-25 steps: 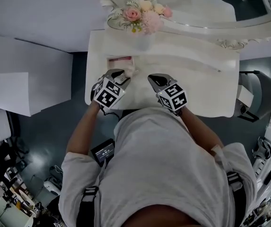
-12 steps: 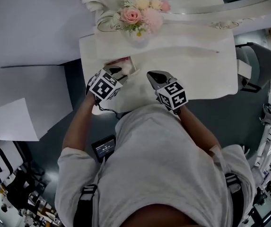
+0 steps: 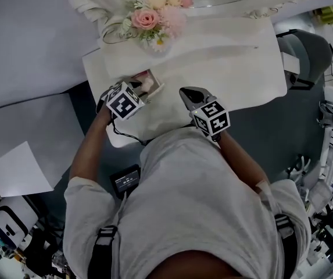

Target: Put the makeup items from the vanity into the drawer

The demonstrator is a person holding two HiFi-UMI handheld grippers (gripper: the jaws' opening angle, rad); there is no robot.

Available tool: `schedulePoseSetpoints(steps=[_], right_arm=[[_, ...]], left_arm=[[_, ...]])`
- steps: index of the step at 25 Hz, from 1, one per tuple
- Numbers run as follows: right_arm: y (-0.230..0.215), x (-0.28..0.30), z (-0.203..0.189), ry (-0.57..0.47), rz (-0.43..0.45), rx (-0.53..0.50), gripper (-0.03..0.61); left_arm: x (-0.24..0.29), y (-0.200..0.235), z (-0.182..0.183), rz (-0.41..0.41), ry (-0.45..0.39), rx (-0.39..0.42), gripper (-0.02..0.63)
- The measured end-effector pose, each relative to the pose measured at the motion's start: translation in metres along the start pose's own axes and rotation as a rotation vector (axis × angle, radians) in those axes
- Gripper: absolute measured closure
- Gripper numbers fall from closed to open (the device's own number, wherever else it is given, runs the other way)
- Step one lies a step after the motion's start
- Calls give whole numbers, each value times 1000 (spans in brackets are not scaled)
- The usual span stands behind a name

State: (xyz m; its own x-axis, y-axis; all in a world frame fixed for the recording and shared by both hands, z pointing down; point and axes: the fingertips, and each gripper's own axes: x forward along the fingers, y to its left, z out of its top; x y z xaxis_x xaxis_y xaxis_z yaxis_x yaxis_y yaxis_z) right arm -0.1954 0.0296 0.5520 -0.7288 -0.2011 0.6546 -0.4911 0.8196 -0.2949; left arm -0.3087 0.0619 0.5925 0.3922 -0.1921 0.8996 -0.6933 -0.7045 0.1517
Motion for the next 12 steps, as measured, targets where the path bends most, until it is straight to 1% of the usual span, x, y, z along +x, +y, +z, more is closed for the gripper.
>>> schedulePoseSetpoints(steps=[3, 7, 9, 12], right_arm=[[1, -4, -4, -4, -4, 5, 578], [1, -9, -7, 10, 17, -32, 579], [-1, -12, -9, 19, 28, -47, 579], [-2, -15, -9, 21, 49, -69, 578]], left_arm=[[6, 2, -2, 14, 18, 24, 457], [12, 4, -6, 50, 71, 86, 456], [13, 6, -6, 74, 84, 92, 453], [13, 8, -4, 115, 88, 79, 446]])
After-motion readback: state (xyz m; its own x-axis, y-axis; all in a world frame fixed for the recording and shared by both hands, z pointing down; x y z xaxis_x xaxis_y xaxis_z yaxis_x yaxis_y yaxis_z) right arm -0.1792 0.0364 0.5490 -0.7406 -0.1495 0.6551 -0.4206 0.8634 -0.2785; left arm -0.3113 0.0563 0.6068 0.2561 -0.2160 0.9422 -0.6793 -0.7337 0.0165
